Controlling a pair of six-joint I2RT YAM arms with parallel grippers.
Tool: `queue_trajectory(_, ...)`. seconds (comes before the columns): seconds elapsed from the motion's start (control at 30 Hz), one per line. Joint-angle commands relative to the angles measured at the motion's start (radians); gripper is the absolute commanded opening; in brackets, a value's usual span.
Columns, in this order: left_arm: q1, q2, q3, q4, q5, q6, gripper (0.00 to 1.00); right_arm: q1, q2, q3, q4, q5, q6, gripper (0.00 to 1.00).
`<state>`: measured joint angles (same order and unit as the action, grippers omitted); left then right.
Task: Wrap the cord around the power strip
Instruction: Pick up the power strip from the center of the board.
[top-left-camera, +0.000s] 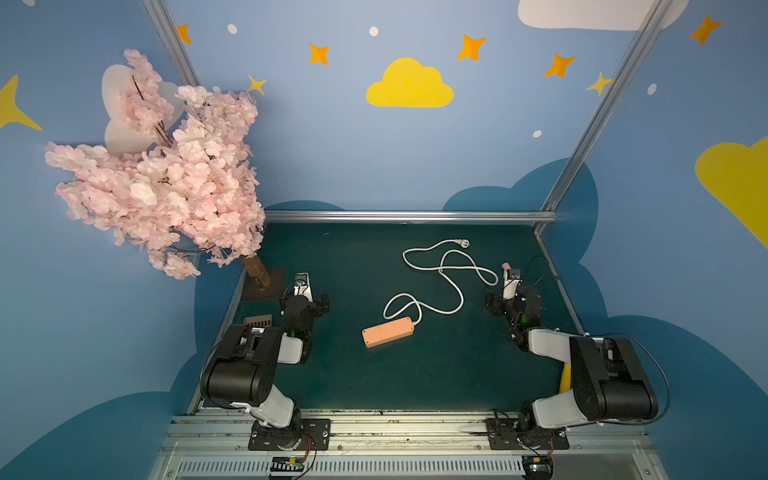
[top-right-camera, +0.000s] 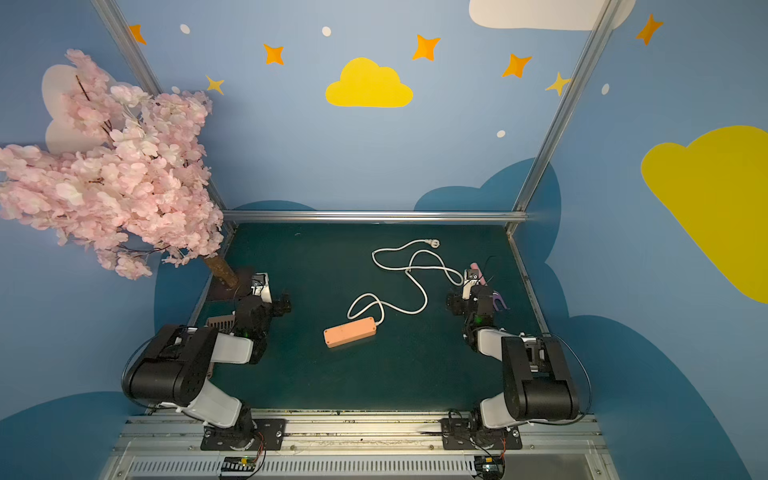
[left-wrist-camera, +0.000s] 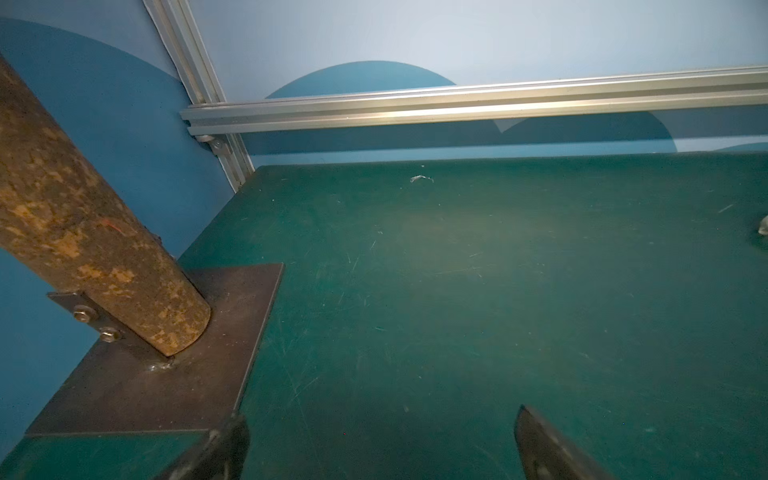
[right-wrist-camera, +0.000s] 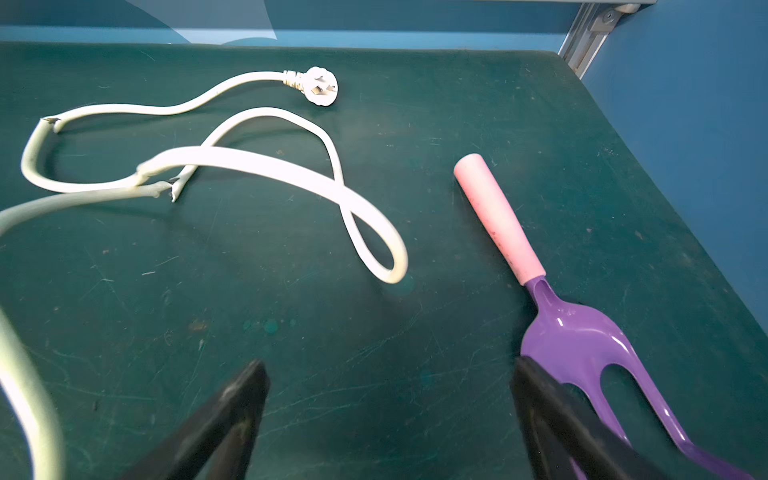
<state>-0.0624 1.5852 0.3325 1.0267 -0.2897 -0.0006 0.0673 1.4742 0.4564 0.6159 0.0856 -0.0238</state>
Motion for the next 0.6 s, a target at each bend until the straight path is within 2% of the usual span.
queue_trajectory(0.0,0.005,0.003,0.001,0.005,0.026,0.004,1.0,0.001,0.003,0.012,-0.009,-0.006,0.001,0.93)
queue_trajectory(0.57,0.026,-0.001,0.016,-0.031,0.031,-0.019,1.0,-0.003,0.005,0.015,-0.011,-0.011,-0.001,0.93)
